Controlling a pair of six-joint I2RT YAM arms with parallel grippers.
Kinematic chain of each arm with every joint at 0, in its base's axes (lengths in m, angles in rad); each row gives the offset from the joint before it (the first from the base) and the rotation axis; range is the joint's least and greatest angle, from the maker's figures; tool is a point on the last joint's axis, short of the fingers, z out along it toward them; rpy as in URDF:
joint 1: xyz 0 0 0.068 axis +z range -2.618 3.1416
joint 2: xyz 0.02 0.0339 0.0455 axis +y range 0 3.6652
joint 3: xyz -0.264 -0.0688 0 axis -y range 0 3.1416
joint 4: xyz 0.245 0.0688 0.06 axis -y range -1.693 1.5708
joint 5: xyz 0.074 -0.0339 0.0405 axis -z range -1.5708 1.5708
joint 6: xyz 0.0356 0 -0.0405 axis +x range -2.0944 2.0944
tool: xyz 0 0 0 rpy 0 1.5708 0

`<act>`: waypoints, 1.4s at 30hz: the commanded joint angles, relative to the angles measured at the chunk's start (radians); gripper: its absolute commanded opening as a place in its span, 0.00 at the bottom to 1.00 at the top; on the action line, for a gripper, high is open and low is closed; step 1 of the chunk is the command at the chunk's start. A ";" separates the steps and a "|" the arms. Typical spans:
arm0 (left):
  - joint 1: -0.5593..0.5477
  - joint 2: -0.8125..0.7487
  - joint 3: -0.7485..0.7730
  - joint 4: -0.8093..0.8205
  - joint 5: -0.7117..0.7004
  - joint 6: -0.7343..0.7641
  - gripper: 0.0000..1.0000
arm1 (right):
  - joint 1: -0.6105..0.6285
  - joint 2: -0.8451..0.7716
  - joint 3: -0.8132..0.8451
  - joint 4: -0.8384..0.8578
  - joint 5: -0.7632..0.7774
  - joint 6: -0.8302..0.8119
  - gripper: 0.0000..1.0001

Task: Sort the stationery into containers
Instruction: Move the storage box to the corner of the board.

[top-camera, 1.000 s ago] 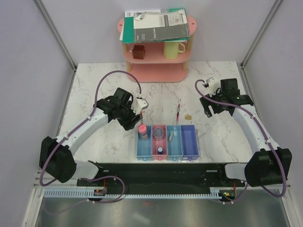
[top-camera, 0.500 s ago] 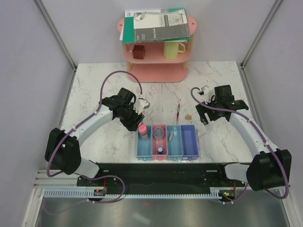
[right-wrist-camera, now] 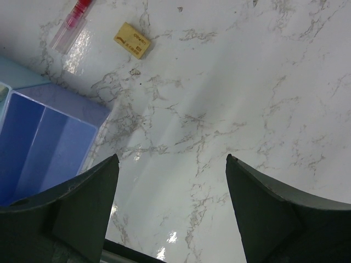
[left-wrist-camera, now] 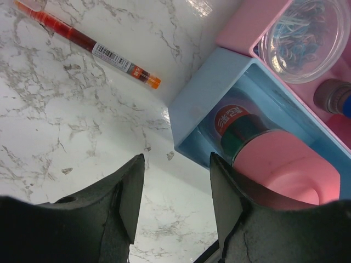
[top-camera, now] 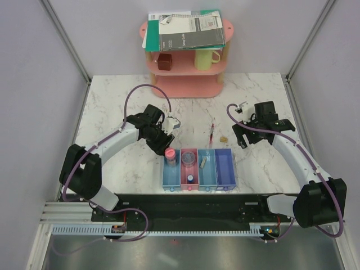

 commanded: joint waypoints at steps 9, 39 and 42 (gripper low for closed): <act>0.002 0.029 0.012 0.062 0.047 -0.040 0.43 | 0.019 -0.009 -0.063 0.033 -0.033 0.034 0.81; 0.002 0.029 -0.001 0.055 0.027 -0.010 0.26 | 0.251 0.192 -0.039 0.102 -0.027 0.100 0.52; 0.002 0.023 -0.007 0.053 0.012 0.003 0.25 | 0.272 0.207 -0.033 0.107 -0.022 0.097 0.47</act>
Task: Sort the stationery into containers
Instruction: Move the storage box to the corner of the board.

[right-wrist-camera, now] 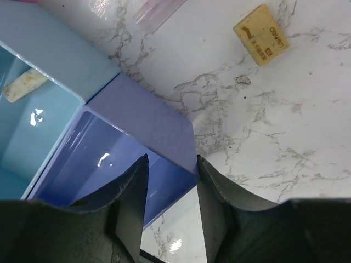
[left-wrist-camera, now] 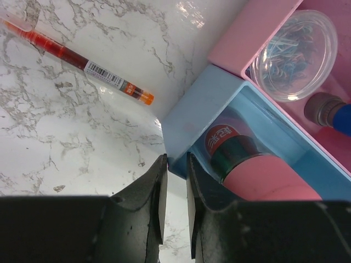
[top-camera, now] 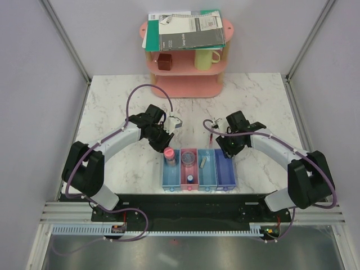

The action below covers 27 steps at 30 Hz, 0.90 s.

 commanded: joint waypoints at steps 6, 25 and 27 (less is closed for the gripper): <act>0.004 -0.016 -0.012 0.006 -0.051 0.030 0.25 | 0.058 0.044 0.072 0.045 0.019 0.005 0.40; 0.093 -0.013 0.017 0.006 -0.169 0.084 0.21 | 0.166 0.181 0.195 0.114 0.039 0.028 0.39; 0.110 -0.011 0.025 0.007 -0.172 0.093 0.21 | 0.179 0.195 0.215 0.123 0.044 0.025 0.38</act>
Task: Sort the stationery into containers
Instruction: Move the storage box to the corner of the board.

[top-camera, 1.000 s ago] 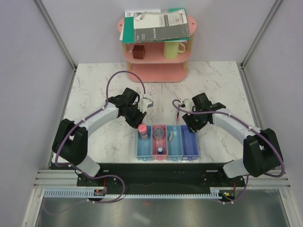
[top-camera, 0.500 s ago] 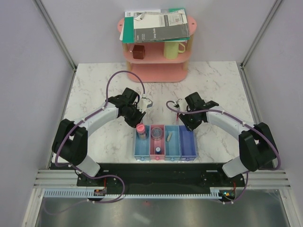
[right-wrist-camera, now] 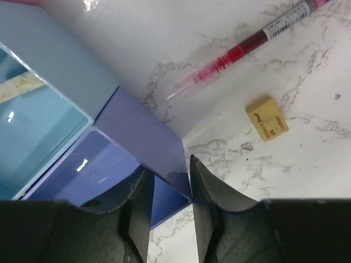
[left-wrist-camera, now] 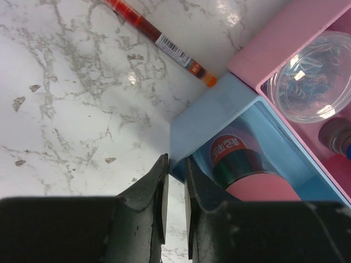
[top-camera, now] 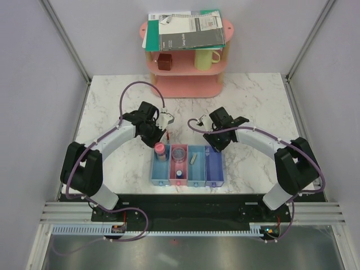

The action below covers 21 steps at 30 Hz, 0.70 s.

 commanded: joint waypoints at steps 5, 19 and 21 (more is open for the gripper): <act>0.071 0.005 0.043 0.015 -0.084 0.069 0.20 | 0.064 0.088 0.117 0.097 -0.031 0.020 0.38; 0.131 0.124 0.211 0.049 -0.107 0.116 0.20 | 0.074 0.263 0.321 0.118 0.012 -0.023 0.38; 0.131 0.134 0.229 0.049 -0.105 0.116 0.20 | 0.073 0.274 0.340 0.117 0.004 -0.023 0.37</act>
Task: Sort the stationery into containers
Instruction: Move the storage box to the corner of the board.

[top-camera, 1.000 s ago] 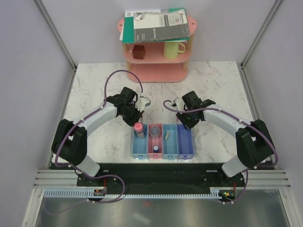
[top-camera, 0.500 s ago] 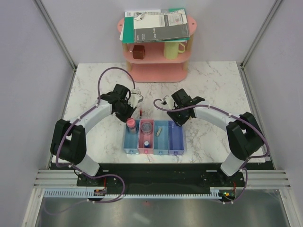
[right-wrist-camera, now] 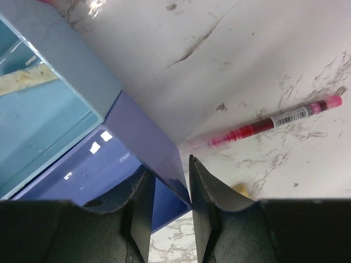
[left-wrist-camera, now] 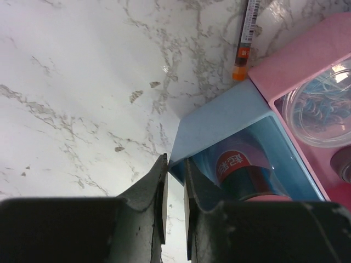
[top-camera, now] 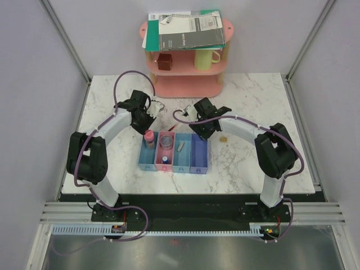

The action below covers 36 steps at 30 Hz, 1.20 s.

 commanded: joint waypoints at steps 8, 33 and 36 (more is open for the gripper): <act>0.015 -0.007 0.046 0.067 0.008 0.047 0.20 | 0.050 0.041 0.072 0.070 -0.036 -0.005 0.36; 0.180 -0.050 -0.015 0.067 -0.009 0.091 0.18 | 0.207 0.261 0.317 0.065 -0.027 -0.005 0.34; 0.196 -0.052 -0.011 0.070 -0.006 0.096 0.18 | 0.207 0.294 0.371 0.057 -0.022 -0.008 0.33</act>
